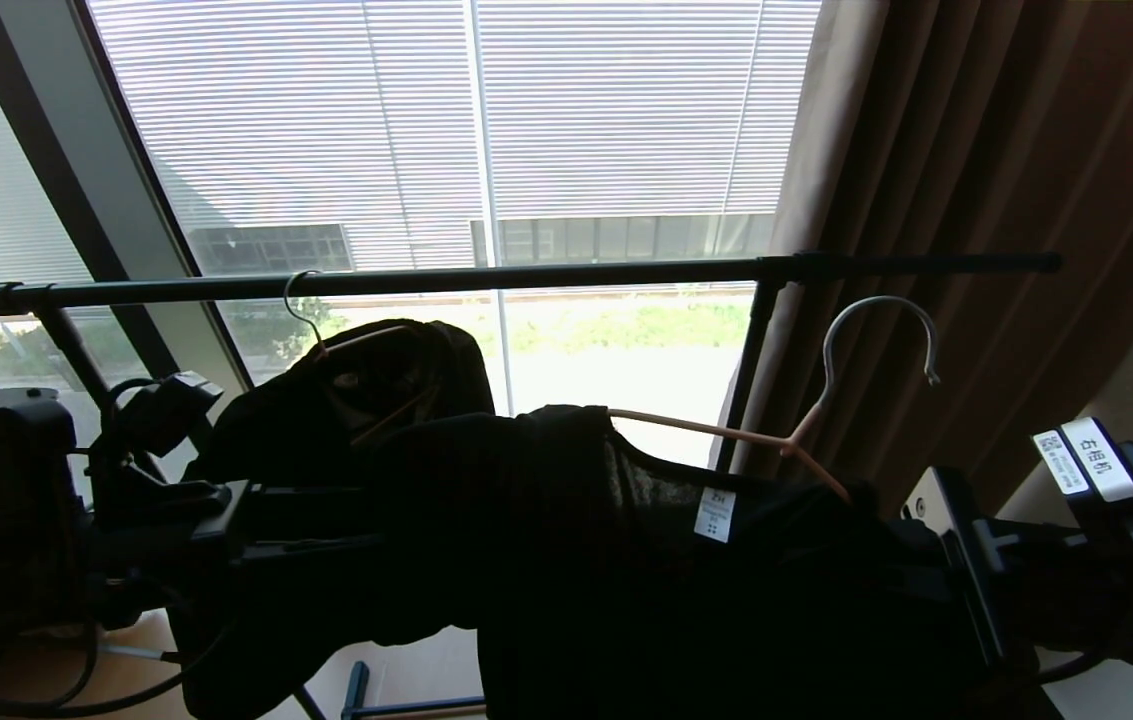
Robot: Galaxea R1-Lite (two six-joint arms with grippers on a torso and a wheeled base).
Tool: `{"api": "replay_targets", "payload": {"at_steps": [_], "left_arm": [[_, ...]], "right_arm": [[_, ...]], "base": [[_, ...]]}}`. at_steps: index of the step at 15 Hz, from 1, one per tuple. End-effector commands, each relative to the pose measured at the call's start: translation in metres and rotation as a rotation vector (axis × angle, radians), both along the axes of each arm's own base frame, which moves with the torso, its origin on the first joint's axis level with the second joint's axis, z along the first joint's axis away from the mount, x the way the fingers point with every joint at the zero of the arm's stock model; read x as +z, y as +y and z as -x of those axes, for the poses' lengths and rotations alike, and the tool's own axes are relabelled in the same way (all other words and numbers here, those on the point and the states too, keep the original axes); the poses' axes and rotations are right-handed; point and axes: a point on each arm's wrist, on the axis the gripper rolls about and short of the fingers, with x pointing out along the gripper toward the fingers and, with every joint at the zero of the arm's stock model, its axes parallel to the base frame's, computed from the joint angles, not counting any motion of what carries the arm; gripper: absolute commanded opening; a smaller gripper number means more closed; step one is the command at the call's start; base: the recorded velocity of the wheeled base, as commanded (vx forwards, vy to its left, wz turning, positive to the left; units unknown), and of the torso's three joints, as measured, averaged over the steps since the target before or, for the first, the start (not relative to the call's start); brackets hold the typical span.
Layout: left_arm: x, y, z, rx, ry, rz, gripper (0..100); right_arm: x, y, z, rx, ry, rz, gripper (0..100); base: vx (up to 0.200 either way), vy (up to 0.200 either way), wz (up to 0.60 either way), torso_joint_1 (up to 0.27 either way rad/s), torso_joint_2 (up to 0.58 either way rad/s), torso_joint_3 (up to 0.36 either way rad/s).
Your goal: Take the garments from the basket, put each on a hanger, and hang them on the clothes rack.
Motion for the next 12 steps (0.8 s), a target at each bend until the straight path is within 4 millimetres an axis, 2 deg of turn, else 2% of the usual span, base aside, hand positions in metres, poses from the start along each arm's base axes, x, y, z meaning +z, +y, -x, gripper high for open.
{"api": "replay_targets", "payload": {"at_steps": [1, 2, 7, 12], "left_arm": [[-0.004, -0.006, -0.007, -0.022, 0.018, -0.002, 100], [-0.003, -0.008, -0.009, -0.026, 0.019, 0.0, 0], [0.009, -0.019, -0.018, 0.005, -0.011, -0.009, 0], [0.009, -0.002, -0.02, 0.097, 0.0, -0.008, 0]], "right_arm": [[0.002, -0.001, 0.002, 0.001, -0.007, -0.003, 0], [0.003, -0.001, 0.003, 0.001, -0.013, -0.005, 0], [0.006, -0.002, 0.005, 0.0, -0.027, -0.011, 0], [0.006, -0.004, 0.004, -0.011, -0.029, -0.011, 0]], "base": [[0.0, 0.0, 0.0, 0.0, 0.0, 0.0], [0.0, 0.0, 0.0, 0.0, 0.0, 0.0], [0.0, 0.0, 0.0, 0.0, 0.0, 0.0], [0.0, 0.0, 0.0, 0.0, 0.0, 0.0]]}}
